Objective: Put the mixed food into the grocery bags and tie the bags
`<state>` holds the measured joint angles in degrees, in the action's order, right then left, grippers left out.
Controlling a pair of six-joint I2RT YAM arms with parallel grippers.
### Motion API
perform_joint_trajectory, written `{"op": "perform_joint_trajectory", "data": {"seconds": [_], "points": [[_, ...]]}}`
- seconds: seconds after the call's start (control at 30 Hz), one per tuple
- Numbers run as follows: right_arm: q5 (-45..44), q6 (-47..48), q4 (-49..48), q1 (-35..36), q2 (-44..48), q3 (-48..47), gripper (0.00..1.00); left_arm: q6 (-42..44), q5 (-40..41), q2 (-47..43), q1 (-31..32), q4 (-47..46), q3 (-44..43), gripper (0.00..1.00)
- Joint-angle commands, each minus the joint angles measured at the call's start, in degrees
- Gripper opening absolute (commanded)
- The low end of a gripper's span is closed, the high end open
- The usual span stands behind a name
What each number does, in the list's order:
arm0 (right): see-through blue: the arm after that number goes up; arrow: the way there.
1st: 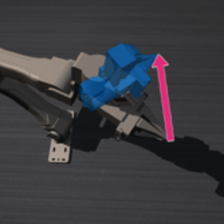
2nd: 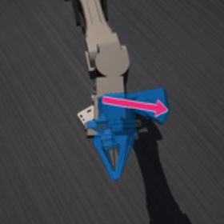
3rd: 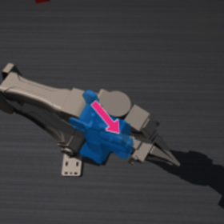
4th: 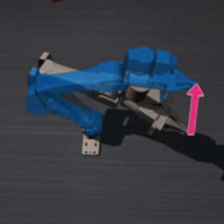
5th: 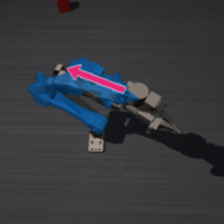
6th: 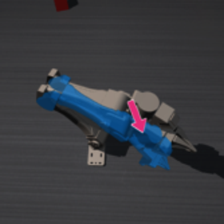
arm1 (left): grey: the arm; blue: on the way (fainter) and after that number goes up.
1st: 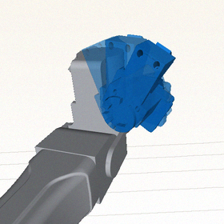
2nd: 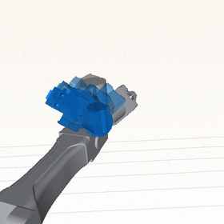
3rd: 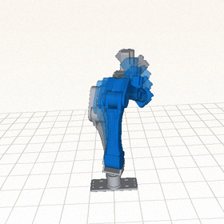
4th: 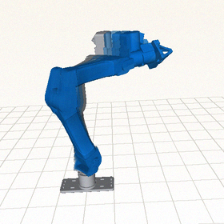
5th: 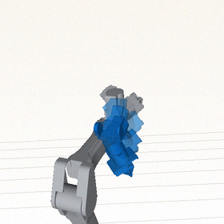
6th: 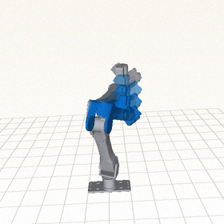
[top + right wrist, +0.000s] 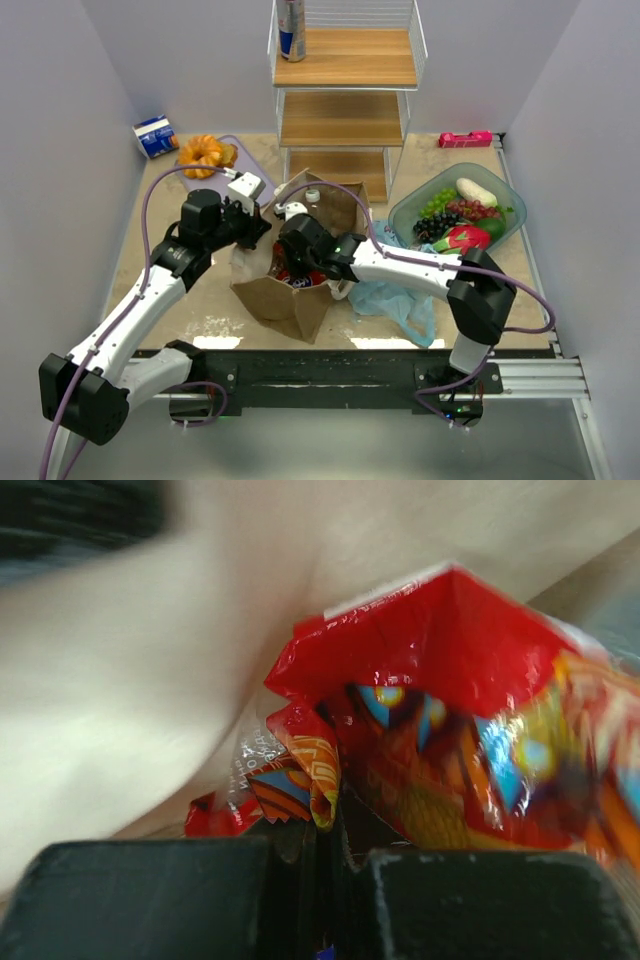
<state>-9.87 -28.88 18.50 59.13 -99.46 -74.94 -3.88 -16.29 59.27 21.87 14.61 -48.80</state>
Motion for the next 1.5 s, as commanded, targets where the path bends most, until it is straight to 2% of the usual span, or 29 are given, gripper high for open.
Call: {"op": "perform_joint_trajectory", "data": {"seconds": [0.0,0.13,0.27,0.3,0.43,0.5,0.53,0.6,0.67,0.77,0.83,0.93,1.23,1.33,1.47], "points": [[-0.5,-1.3,2.0,-0.1,0.1,2.9,0.0,-0.7,-0.8,-1.8,0.2,-2.9,0.5,0.0],[-1.5,0.3,4.0,0.0,4.8,1.7,0.0,-0.8,-0.8,-1.4,0.2,-2.8,0.5,0.0],[0.7,3.7,4.4,0.0,10.0,-0.5,0.47,-0.7,-0.6,-1.5,0.2,-2.7,0.5,0.0],[0.7,4.1,4.5,0.0,11.2,-0.9,0.66,-0.7,-0.5,-1.5,0.2,-2.7,0.5,0.0],[-3.5,4.3,5.3,0.0,18.1,-4.3,0.83,-0.9,-0.7,-1.3,0.2,-2.7,0.5,0.0],[-7.4,4.9,4.4,0.0,22.1,-6.4,0.86,-0.9,-0.9,-1.2,0.2,-2.7,0.5,0.0],[-9.8,5.3,3.4,0.0,23.2,-7.0,0.92,-0.9,-1.2,-1.1,0.2,-2.8,0.4,0.0],[-15.8,7.5,2.2,0.0,25.9,-8.9,0.93,-0.9,-1.4,-1.1,0.2,-2.8,0.5,0.0],[-16.3,12.8,-1.5,0.1,27.5,-9.3,0.99,-1.0,-1.1,-1.1,0.2,-2.8,0.5,0.0],[-16.9,19.1,-8.9,-0.9,28.6,-11.4,0.99,-0.9,-1.2,-1.2,0.2,-2.9,0.5,0.0],[-13.0,20.7,-7.4,-3.1,24.9,-16.2,0.98,-0.9,-1.2,-1.2,0.2,-2.9,0.5,0.0],[-5.3,21.1,-5.0,-8.8,18.8,-28.4,0.94,-0.9,-1.2,-1.1,0.2,-2.8,0.5,0.0],[5.4,24.2,0.0,-18.3,1.7,-52.3,0.81,-0.7,-1.0,-1.4,0.2,-2.7,0.4,0.0],[8.7,24.0,0.9,-21.5,-4.0,-58.7,0.79,-0.7,-0.8,-1.5,0.2,-2.7,0.4,0.0],[12.1,24.0,-1.1,-24.1,-10.0,-62.3,0.77,-0.9,-1.5,-1.4,0.2,-2.8,0.5,0.0]]}}
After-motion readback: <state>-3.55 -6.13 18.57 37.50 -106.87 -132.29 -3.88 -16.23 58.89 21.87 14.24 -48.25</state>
